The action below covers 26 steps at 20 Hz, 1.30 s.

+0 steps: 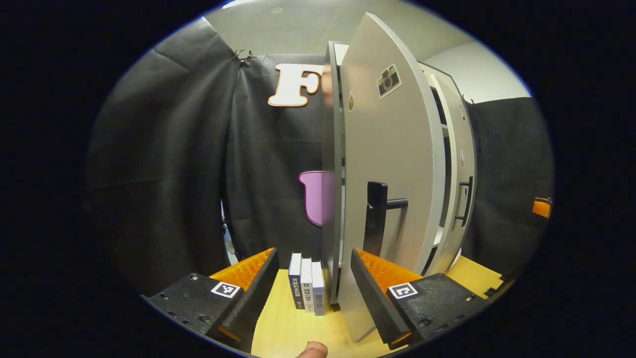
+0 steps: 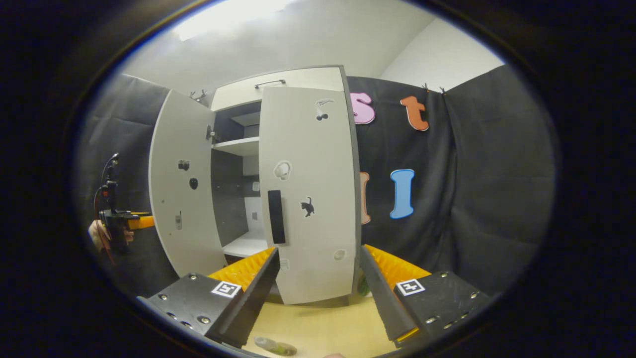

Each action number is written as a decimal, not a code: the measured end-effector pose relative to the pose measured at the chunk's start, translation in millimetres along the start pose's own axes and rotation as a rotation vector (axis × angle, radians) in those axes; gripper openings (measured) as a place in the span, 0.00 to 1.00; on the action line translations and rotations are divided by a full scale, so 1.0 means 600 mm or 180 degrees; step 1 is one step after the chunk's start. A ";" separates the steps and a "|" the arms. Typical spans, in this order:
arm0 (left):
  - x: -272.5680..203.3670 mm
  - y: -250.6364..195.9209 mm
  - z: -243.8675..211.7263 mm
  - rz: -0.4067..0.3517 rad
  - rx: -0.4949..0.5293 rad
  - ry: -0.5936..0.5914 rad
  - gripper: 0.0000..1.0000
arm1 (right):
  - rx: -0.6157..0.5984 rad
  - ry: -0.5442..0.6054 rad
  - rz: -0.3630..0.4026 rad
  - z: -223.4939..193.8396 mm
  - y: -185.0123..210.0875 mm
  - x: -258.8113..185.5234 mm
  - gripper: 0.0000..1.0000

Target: Grasp the bottle in the cabinet with the left hand and place it on the coaster, then close the right door with the right hand and the left door with the left hand.

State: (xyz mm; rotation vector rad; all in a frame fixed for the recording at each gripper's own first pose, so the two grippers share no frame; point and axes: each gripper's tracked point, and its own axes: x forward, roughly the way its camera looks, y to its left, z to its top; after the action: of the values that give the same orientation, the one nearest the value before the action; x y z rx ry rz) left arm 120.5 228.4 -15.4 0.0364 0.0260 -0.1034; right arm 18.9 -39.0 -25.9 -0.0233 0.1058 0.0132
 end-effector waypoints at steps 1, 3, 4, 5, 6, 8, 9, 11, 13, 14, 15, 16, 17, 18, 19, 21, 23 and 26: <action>0.000 -0.008 0.001 0.0025 0.0013 0.0013 0.93 | -0.0051 -0.0028 -0.0026 0.003 -0.010 -0.011 0.97; -0.002 -0.025 0.002 0.0067 -0.0007 0.0043 0.93 | -0.0116 -0.0088 -0.0029 0.006 -0.014 -0.032 0.98; -0.002 -0.037 0.002 0.0081 -0.0044 0.0054 0.93 | -0.0107 -0.0100 0.0003 0.007 -0.011 -0.040 0.98; -0.002 -0.047 0.001 0.0084 -0.0070 0.0066 0.93 | -0.0085 -0.0102 0.0032 0.005 -0.007 -0.047 0.98; -0.002 -0.058 0.005 0.0073 -0.0079 0.0058 0.93 | -0.0073 -0.0106 0.0045 0.007 -0.007 -0.054 0.97; -0.001 -0.073 0.016 0.0062 0.0058 0.0036 0.93 | -0.0102 -0.0141 0.0025 0.014 -0.013 -0.061 0.98; -0.003 -0.074 0.024 0.0106 0.0134 -0.0012 0.93 | -0.0118 -0.0158 0.0019 0.014 -0.013 -0.065 0.98; 0.000 -0.082 0.026 0.0144 0.0226 -0.0038 0.93 | -0.0118 -0.0176 0.0017 0.012 -0.012 -0.070 0.98; 0.004 -0.096 0.025 0.0111 0.0194 -0.0017 0.88 | -0.0130 -0.0177 0.0036 0.010 -0.007 -0.072 0.98; 0.005 -0.104 0.023 0.0093 0.0147 0.0006 0.93 | -0.0143 -0.0167 0.0040 0.008 -0.006 -0.072 0.98; 0.008 -0.113 0.023 0.0058 0.0111 0.0014 0.93 | -0.0162 -0.0156 0.0047 0.005 -0.005 -0.074 0.98; 0.013 -0.123 0.025 0.0014 0.0098 0.0012 0.93 | -0.0183 -0.0159 0.0040 0.005 -0.006 -0.074 0.98; 0.016 -0.135 0.026 -0.0033 0.0098 0.0014 0.93 | -0.0198 -0.0157 0.0023 0.004 -0.009 -0.077 0.98; 0.019 -0.143 0.027 -0.0060 0.0111 0.0027 0.93 | -0.0201 -0.0153 0.0014 0.004 -0.010 -0.077 0.98; 0.022 -0.151 0.029 -0.0070 0.0127 0.0030 0.93 | -0.0193 -0.0154 0.0021 0.004 -0.009 -0.075 0.97; 0.029 -0.164 0.032 -0.0093 0.0163 0.0002 0.93 | -0.0174 -0.0136 0.0039 0.000 -0.006 -0.075 0.98; 0.038 -0.175 0.033 -0.0123 0.0154 -0.0007 0.93 | -0.0210 -0.0113 0.0021 -0.005 -0.011 -0.075 0.98; 0.046 -0.200 0.032 -0.0211 0.0079 0.0020 0.94 | -0.0248 -0.0064 -0.0021 -0.013 -0.019 -0.070 0.97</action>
State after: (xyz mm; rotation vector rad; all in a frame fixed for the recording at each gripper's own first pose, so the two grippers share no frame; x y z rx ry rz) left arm 136.2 105.7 -1.4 0.0608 0.0323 -0.1700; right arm -23.6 -50.8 -28.6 -0.1013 0.0851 0.0108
